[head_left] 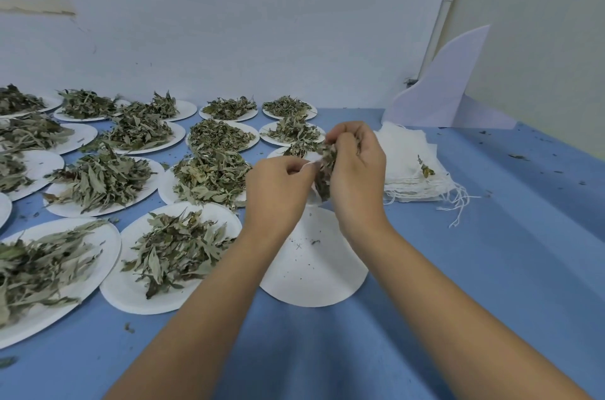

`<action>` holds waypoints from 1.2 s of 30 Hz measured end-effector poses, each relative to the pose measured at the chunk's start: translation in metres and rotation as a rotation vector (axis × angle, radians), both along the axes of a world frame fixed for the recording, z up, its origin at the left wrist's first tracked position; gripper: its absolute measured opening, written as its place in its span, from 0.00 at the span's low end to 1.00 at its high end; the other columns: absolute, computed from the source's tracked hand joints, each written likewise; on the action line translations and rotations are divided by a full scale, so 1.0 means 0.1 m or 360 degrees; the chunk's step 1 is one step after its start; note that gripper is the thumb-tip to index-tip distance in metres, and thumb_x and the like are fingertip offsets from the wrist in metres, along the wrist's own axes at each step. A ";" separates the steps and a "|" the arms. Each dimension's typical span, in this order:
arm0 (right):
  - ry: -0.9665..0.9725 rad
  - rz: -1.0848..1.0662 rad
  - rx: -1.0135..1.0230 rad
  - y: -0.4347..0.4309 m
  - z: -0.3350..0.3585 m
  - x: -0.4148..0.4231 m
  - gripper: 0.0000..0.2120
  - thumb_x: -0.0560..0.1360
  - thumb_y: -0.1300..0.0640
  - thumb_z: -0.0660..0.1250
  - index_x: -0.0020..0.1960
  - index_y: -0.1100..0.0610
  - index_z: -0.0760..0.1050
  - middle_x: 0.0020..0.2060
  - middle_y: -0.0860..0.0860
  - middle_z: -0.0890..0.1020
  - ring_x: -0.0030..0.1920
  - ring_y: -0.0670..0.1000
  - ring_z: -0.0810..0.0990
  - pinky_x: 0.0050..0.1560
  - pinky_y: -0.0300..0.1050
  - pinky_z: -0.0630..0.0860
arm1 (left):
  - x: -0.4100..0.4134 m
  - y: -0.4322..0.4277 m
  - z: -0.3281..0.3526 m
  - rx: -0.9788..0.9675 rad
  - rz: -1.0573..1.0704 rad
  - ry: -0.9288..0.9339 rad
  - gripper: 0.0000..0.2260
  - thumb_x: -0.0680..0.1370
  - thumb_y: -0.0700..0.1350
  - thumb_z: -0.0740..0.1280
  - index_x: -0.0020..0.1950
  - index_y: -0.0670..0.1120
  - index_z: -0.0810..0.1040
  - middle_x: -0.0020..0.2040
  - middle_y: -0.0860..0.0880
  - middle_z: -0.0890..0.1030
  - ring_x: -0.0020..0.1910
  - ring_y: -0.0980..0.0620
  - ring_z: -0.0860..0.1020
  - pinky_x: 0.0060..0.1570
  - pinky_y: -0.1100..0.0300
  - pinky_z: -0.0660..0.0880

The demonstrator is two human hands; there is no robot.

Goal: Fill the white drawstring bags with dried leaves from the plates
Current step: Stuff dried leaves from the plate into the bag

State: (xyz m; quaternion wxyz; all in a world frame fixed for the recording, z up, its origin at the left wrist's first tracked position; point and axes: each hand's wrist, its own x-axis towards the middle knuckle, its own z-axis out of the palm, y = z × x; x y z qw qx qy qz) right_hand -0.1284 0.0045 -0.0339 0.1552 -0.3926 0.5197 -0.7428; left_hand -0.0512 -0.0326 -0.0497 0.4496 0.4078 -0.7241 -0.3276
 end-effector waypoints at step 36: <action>0.0632 0.0033 -0.0057 -0.14 -0.40 -0.15 0.23 0.76 0.42 0.48 0.48 0.56 0.74 0.55 0.45 0.72 0.56 0.45 0.75 0.53 0.43 0.73 | -0.17 0.10 -0.01 0.1094 -0.0632 0.1052 0.06 0.79 0.48 0.64 0.52 0.46 0.73 0.32 0.55 0.80 0.32 0.61 0.79 0.42 0.59 0.74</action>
